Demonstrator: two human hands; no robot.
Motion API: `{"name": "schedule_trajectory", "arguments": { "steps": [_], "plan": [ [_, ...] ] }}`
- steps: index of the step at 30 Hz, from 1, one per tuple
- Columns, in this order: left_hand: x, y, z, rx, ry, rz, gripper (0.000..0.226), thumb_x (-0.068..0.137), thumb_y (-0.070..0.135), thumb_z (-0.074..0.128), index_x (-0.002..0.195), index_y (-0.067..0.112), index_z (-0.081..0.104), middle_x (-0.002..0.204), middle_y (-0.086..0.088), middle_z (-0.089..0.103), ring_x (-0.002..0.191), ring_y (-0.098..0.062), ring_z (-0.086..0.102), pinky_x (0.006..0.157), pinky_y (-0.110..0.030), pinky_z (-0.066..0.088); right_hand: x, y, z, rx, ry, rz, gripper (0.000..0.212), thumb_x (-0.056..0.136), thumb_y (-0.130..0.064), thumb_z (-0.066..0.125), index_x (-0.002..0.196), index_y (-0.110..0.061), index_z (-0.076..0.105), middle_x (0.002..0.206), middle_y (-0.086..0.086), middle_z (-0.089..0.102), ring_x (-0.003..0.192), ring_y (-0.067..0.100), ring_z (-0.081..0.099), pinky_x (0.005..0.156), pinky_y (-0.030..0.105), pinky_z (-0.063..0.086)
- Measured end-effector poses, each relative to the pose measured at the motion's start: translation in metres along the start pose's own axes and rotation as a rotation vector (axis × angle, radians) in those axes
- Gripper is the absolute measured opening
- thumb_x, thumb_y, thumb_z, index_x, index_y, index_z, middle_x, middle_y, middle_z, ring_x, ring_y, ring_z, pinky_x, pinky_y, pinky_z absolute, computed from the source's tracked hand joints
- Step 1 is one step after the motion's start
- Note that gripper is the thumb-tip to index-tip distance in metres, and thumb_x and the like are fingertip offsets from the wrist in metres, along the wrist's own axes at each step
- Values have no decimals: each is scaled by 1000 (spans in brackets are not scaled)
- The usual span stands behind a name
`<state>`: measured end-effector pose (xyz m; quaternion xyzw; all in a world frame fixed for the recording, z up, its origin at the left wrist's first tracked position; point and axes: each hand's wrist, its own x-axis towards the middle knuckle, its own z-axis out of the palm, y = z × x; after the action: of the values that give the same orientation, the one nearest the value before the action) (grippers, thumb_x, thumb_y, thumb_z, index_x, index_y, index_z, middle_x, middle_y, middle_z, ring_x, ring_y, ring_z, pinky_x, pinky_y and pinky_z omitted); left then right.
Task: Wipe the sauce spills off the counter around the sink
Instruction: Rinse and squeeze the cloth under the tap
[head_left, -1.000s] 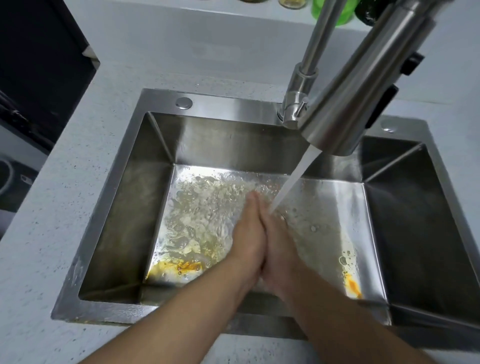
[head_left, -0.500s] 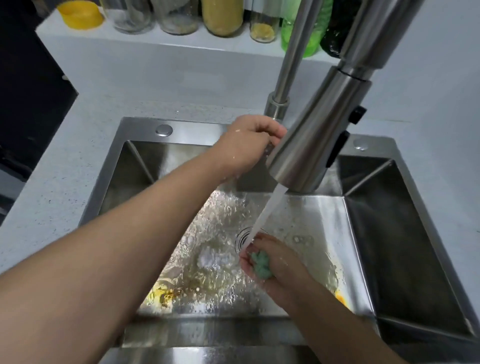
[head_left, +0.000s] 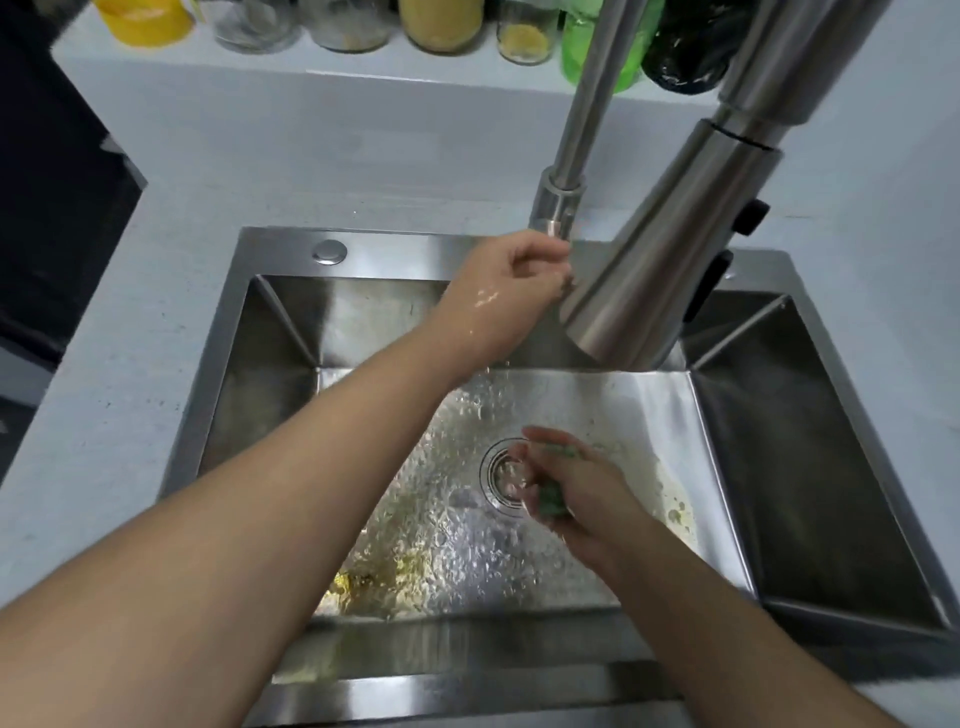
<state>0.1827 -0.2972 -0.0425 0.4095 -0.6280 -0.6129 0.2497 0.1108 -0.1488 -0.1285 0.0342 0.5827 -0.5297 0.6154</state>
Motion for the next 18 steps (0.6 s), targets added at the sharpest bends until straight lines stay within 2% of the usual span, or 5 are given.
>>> {"name": "schedule_trajectory", "arguments": {
  "steps": [2,4,7,13,18],
  "plan": [
    [-18,-23,-3,30,74,-77,12,85,20,64,95,18,71,90,-4,72,84,-20,69,76,-37,57,3,-3,4,-94,2,-93,16,95,5,57,106,-3,66,69,11,61,46,10,44,37,18,33],
    [-39,-51,-1,9,96,-193,8,91,18,59,90,21,67,91,-6,72,88,-22,69,76,-33,52,5,-4,9,-210,-5,-182,13,97,1,54,97,-4,67,61,8,52,42,10,35,38,17,24],
    [-62,-81,4,-77,107,-371,15,97,23,52,89,20,64,102,-15,73,101,-30,70,86,-40,51,7,-8,17,-445,-48,-300,23,99,-7,53,78,-7,62,56,8,43,39,13,33,39,18,25],
    [-85,-96,7,-190,94,-487,29,100,29,45,109,8,63,107,-18,73,90,-23,67,86,-40,50,15,-8,30,-767,0,-402,48,100,-29,48,54,-21,57,50,0,47,45,16,40,48,26,32],
    [-88,-89,13,-240,81,-485,37,104,32,38,110,6,63,94,-12,72,73,-17,67,59,-21,52,15,-2,38,-741,86,-390,45,96,-28,47,52,-20,53,50,-2,51,47,15,46,50,24,33]
  ]
}}
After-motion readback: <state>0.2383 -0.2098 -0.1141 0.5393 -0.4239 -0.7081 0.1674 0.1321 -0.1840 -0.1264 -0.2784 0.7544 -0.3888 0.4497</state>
